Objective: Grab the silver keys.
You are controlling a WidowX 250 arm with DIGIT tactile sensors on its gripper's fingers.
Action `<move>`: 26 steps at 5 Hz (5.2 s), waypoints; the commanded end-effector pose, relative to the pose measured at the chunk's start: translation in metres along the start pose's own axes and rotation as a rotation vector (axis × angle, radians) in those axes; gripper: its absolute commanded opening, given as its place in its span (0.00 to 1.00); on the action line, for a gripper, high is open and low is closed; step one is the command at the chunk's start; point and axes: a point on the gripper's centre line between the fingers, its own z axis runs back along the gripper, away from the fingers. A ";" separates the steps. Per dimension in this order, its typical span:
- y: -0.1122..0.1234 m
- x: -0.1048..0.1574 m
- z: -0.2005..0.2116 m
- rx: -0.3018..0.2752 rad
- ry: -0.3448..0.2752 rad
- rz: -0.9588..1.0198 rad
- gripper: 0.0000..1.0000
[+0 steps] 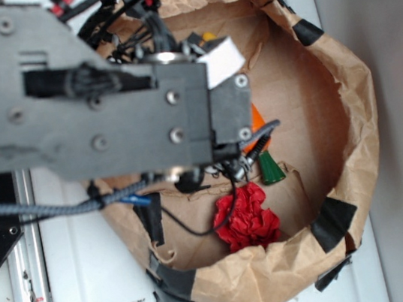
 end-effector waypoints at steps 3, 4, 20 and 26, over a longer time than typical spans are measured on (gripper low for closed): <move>0.013 0.008 0.005 -0.015 -0.018 0.042 1.00; 0.013 0.008 0.005 -0.015 -0.018 0.042 1.00; 0.001 0.013 -0.008 0.001 0.215 0.038 0.00; -0.004 0.024 0.059 -0.287 -0.002 -0.123 0.00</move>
